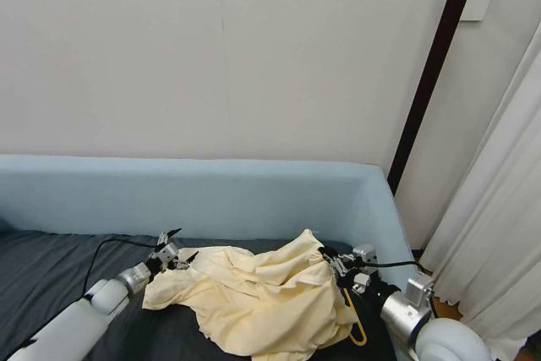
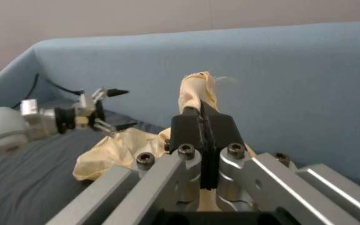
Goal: Pick up the clothes from the sofa and hang them on the clothes hanger.
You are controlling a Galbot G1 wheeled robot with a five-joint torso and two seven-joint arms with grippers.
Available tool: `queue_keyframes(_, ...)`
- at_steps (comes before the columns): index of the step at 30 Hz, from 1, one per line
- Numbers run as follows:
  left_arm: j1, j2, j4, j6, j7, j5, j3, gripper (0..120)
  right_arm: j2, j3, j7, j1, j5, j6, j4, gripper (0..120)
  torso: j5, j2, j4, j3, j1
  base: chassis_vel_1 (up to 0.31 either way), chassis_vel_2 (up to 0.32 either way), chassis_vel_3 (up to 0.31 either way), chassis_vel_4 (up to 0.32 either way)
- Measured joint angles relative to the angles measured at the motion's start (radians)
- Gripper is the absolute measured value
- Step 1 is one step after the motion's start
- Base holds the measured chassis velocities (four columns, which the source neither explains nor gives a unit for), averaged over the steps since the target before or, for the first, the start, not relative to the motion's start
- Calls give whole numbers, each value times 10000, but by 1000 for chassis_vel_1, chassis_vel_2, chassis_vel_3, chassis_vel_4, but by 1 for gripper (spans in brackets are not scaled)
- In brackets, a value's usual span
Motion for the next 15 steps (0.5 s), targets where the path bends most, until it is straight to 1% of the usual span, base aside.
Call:
queue_keyframes(1,0,0,0,0,0,0,0,100,0,0,0,0,0,0,0,0,0,0,0,0,0,0,0,0,0)
queue_keyframes(3,-726,-929,950,38,82,109,529,100,14,98,-3,-69,-73,22,19,0,-3,-1,2,1,1,0,0,0,0)
queue_keyframes(4,-1058,-1459,1481,172,92,177,762,100,30,193,-3,-153,-80,40,39,0,-1,0,-2,0,0,0,0,0,0)
queue_keyframes(5,-1278,-1809,1907,279,73,232,907,100,47,261,-3,-220,-81,47,49,0,-3,-1,-2,0,0,0,0,0,0)
queue_keyframes(6,-1278,-1809,1907,279,73,232,907,100,47,261,-3,-220,-81,47,49,0,-3,-1,-2,0,0,0,0,0,0)
queue_keyframes(8,-1732,-2580,2984,569,-100,633,1042,100,77,419,4,-406,-101,64,77,0,-3,-1,0,0,0,0,0,0,0)
queue_keyframes(10,-2071,-3125,3776,970,-227,1102,1066,100,83,533,27,-592,-128,73,115,0,0,-1,2,0,0,0,0,0,0)
queue_keyframes(11,-2071,-3125,3776,970,-227,1102,1066,100,83,533,27,-592,-128,73,115,0,0,-1,2,0,0,0,0,0,0)
queue_keyframes(13,-2311,-3610,4488,1461,-459,1637,1007,100,77,637,47,-738,-151,81,149,0,0,0,3,0,-2,0,0,0,0)
queue_keyframes(14,-2389,-3776,4779,1581,-508,1781,912,100,71,667,67,-780,-150,81,164,0,-2,0,3,0,-1,0,0,0,0)
queue_keyframes(15,-2389,-3776,4779,1581,-508,1781,912,100,71,667,67,-780,-150,81,164,0,-2,0,3,0,-1,0,0,0,0)
